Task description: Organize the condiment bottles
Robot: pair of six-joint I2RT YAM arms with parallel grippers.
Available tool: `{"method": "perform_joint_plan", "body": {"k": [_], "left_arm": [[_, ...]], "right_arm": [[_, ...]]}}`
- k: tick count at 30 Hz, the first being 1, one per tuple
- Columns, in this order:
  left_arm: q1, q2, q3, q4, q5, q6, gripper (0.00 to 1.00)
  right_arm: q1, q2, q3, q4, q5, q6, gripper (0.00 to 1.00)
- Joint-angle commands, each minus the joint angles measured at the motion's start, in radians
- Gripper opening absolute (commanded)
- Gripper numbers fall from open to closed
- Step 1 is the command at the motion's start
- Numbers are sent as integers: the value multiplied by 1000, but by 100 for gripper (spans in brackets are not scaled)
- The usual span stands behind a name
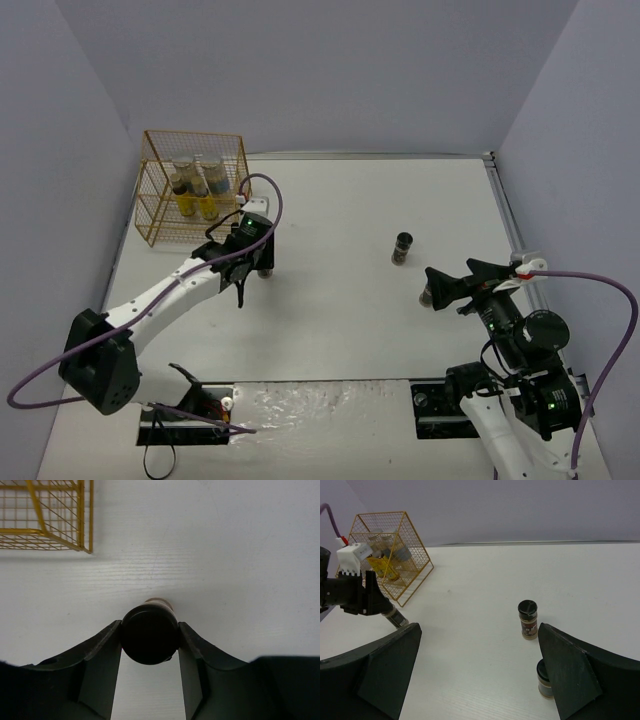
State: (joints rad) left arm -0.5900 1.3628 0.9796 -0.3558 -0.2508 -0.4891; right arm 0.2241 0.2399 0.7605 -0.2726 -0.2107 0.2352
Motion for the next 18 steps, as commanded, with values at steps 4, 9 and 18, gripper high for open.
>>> {"method": "perform_joint_plan", "body": {"k": [4, 9, 18], "left_arm": [[168, -199, 162, -176, -70, 74, 8], [379, -208, 235, -175, -10, 130, 8], [658, -67, 374, -36, 78, 130, 8]], "right_arm": [[4, 16, 3, 88, -28, -8, 100], [4, 10, 0, 90, -25, -10, 100], [4, 19, -3, 98, -42, -14, 100]]}}
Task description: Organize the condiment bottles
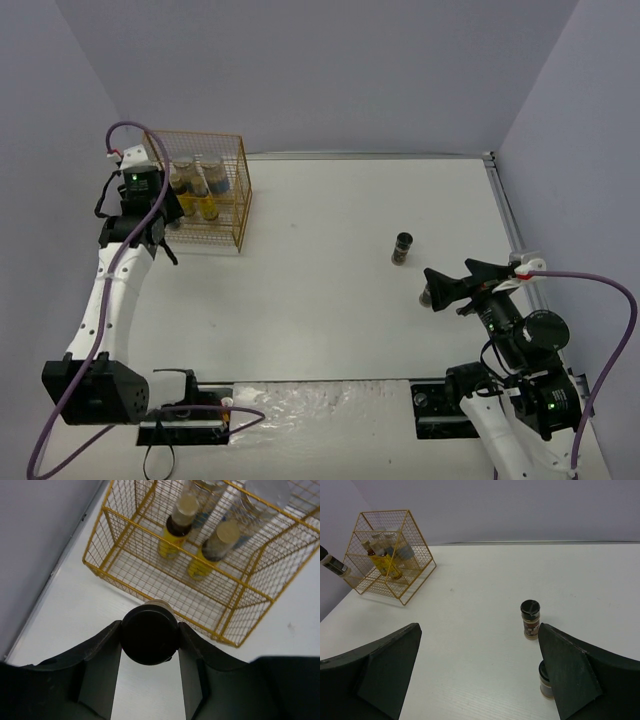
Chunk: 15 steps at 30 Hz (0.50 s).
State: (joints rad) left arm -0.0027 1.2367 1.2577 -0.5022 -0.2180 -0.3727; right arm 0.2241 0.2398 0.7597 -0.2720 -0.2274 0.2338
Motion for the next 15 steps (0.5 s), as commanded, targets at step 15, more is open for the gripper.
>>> {"method": "perform_joint_plan", "body": {"k": [15], "left_arm": [[187, 343, 174, 212, 65, 35, 8]], "right_arm": [[4, 16, -4, 98, -25, -21, 100]]}}
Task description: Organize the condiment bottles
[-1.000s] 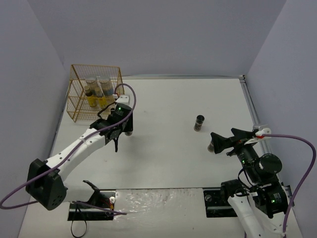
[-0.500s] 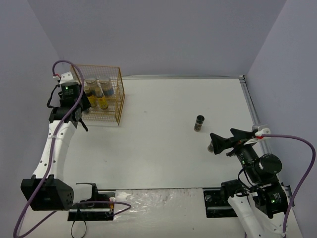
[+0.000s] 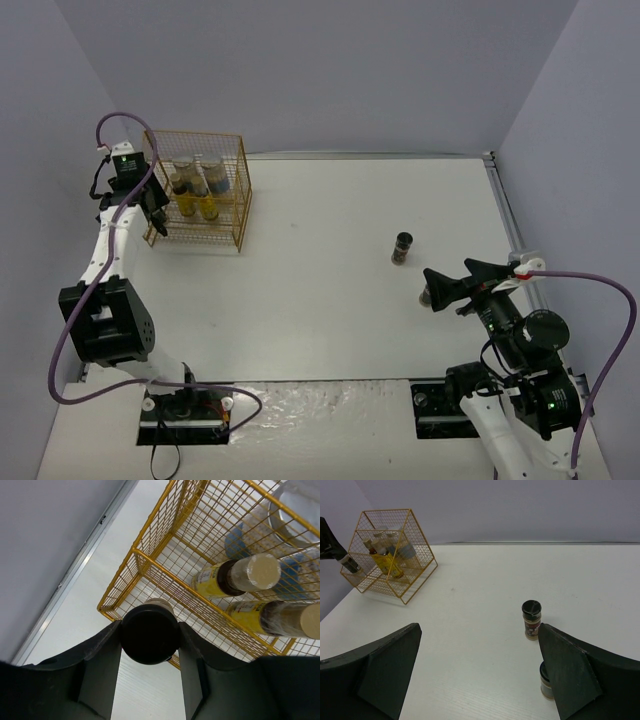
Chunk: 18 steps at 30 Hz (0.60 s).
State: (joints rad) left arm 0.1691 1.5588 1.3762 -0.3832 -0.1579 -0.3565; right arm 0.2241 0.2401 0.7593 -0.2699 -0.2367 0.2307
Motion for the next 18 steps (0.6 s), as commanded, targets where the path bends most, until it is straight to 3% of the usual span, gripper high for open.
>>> {"method": "perform_joint_plan", "body": {"k": [1, 6, 18], "left_arm": [[15, 34, 50, 99, 8, 15, 8], [14, 88, 20, 127, 18, 12, 11], [13, 140, -2, 94, 2, -20, 53]], "right_arm": [[4, 18, -4, 97, -14, -18, 100], [4, 17, -4, 98, -13, -18, 100], [4, 17, -5, 99, -7, -17, 100]]}}
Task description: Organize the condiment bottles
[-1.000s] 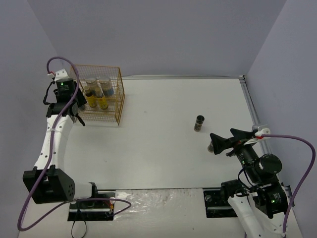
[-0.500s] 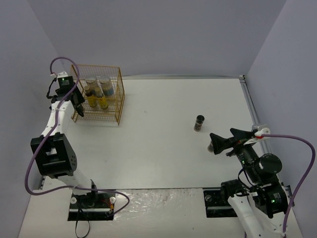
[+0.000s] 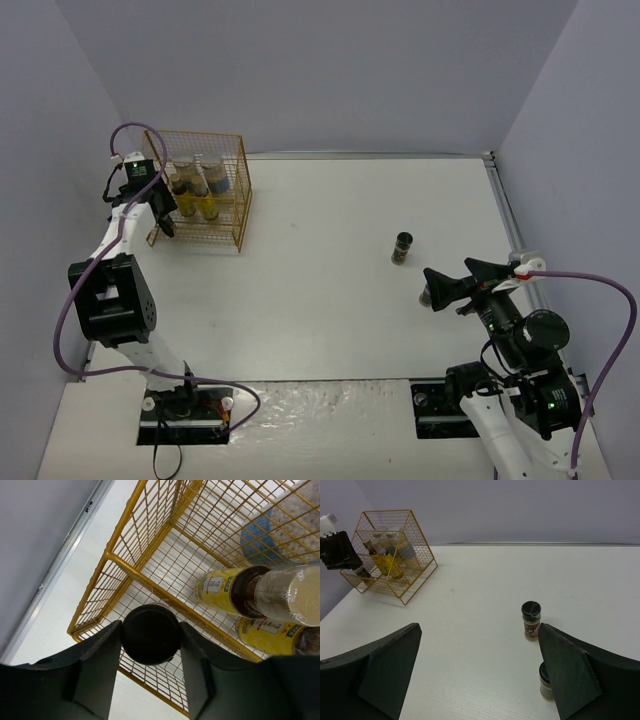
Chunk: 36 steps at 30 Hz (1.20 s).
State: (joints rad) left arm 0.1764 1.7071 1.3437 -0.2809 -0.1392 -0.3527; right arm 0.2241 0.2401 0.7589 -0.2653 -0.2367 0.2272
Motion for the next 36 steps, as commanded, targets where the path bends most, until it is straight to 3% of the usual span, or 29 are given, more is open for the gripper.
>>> {"method": "perform_joint_plan", "body": {"k": [1, 6, 11, 16, 26, 36], "left_arm": [[5, -10, 31, -15, -16, -28, 58], [-1, -65, 59, -91, -5, -54, 84], [-19, -175, 84, -180, 16, -59, 96], [-64, -329, 45, -199, 121, -36, 97], [-343, -588, -179, -127, 351, 124, 97], [-374, -700, -309, -128, 301, 138, 97]], "right_arm": [[4, 16, -4, 95, -4, -12, 100], [3, 19, -1, 92, 37, 11, 100], [3, 55, 14, 78, 90, 42, 100], [3, 154, 44, 23, 186, 84, 100], [10, 601, 104, -1, 236, 138, 100], [27, 917, 160, 156, 327, 95, 92]]}}
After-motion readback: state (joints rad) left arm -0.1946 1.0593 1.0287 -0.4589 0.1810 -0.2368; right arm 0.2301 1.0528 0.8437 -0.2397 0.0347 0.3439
